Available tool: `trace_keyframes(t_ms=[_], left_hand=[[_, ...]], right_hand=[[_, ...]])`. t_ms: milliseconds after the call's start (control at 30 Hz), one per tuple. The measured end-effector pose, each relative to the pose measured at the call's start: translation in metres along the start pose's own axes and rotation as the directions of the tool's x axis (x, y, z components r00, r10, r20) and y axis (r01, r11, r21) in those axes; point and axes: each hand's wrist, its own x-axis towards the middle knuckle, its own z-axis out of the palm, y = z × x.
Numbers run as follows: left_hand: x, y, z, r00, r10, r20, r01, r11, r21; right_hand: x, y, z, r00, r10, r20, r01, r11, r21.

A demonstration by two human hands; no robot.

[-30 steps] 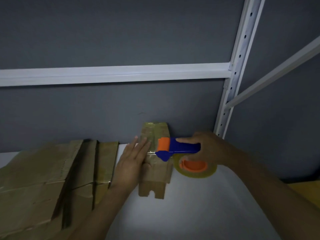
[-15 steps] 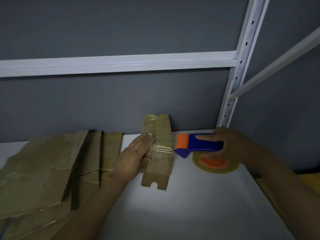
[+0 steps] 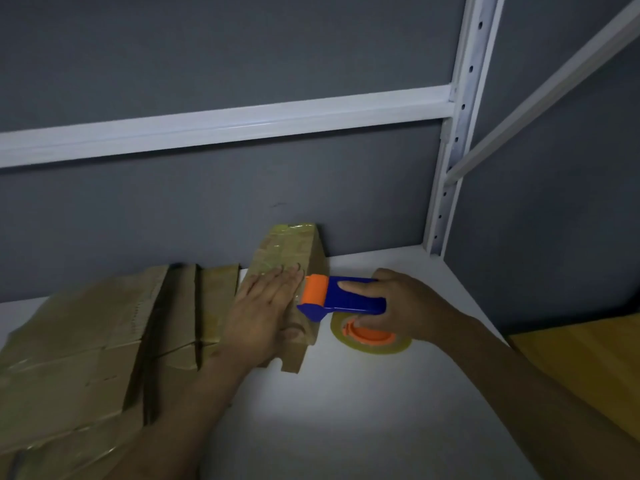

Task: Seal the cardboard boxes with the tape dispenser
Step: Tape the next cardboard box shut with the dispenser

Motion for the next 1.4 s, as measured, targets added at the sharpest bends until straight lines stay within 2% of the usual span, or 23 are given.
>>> trace_keyframes(t_ms=[100,200,367,467,600,700,800,900,1000,1067,1133,1200,1267,1300,1333,1367,1400], left_hand=[[0.002,-0.001,-0.005,0.999,-0.005,0.047,0.002,0.998,0.056],[0.006,0.003,-0.006,0.994,-0.033,0.104,0.029,0.999,0.039],[0.01,0.007,-0.012,0.985,-0.034,0.167,0.025,0.998,0.056],[0.014,0.014,-0.016,0.981,-0.04,0.192,0.029,0.998,0.064],[0.017,0.021,-0.02,0.981,-0.012,0.191,0.0,0.998,0.063],[0.021,0.027,-0.02,0.972,-0.035,0.234,0.027,0.999,0.036],[0.02,0.029,-0.022,0.971,-0.046,0.235,0.036,0.998,0.045],[0.015,0.027,-0.025,0.962,-0.056,0.266,0.049,0.998,0.035],[0.017,0.021,-0.03,0.939,-0.068,0.336,0.083,0.996,-0.03],[0.023,0.018,-0.036,0.937,-0.108,0.333,0.153,0.982,-0.113],[0.032,0.013,-0.037,0.954,-0.18,0.24,0.24,0.939,-0.249],[0.038,0.007,-0.034,0.952,-0.237,0.196,0.28,0.93,-0.236],[0.04,0.002,-0.029,0.932,-0.252,0.26,0.289,0.95,-0.117],[0.04,0.002,-0.028,0.91,-0.26,0.323,0.305,0.948,-0.096],[0.04,0.003,-0.026,0.885,-0.272,0.378,0.332,0.938,-0.104],[0.039,0.004,-0.025,0.871,-0.278,0.404,0.355,0.926,-0.128],[0.04,0.005,-0.025,0.87,-0.274,0.409,0.359,0.922,-0.146]], right_hand=[[-0.014,0.008,-0.003,0.999,0.047,-0.002,-0.047,0.995,0.086],[-0.029,0.014,-0.002,0.998,0.067,0.011,-0.068,0.994,0.089],[-0.051,0.029,-0.008,0.993,0.117,0.02,-0.114,0.987,-0.116],[-0.053,0.026,-0.002,0.998,0.042,-0.036,-0.05,0.968,-0.247],[-0.042,0.012,0.015,0.989,-0.042,-0.141,0.01,0.976,-0.22],[-0.034,0.004,0.018,0.993,-0.013,-0.114,-0.02,0.96,-0.281],[-0.028,0.001,0.02,0.987,0.089,-0.132,-0.12,0.961,-0.248],[-0.022,0.007,0.013,0.97,0.2,-0.139,-0.217,0.969,-0.119],[-0.02,0.017,0.005,0.952,0.282,-0.116,-0.261,0.95,0.171],[-0.023,0.026,0.006,0.913,0.398,-0.088,-0.309,0.817,0.486],[-0.028,0.035,0.01,0.883,0.469,-0.013,-0.318,0.619,0.718],[-0.033,0.039,0.013,0.865,0.495,0.077,-0.349,0.487,0.801],[-0.034,0.046,0.017,0.844,0.518,0.139,-0.394,0.423,0.816],[-0.032,0.05,0.02,0.83,0.537,0.151,-0.426,0.434,0.794],[-0.03,0.052,0.021,0.819,0.558,0.134,-0.461,0.5,0.733],[-0.027,0.051,0.023,0.813,0.578,0.072,-0.493,0.615,0.615],[-0.022,0.048,0.026,0.816,0.575,-0.051,-0.487,0.733,0.474]])
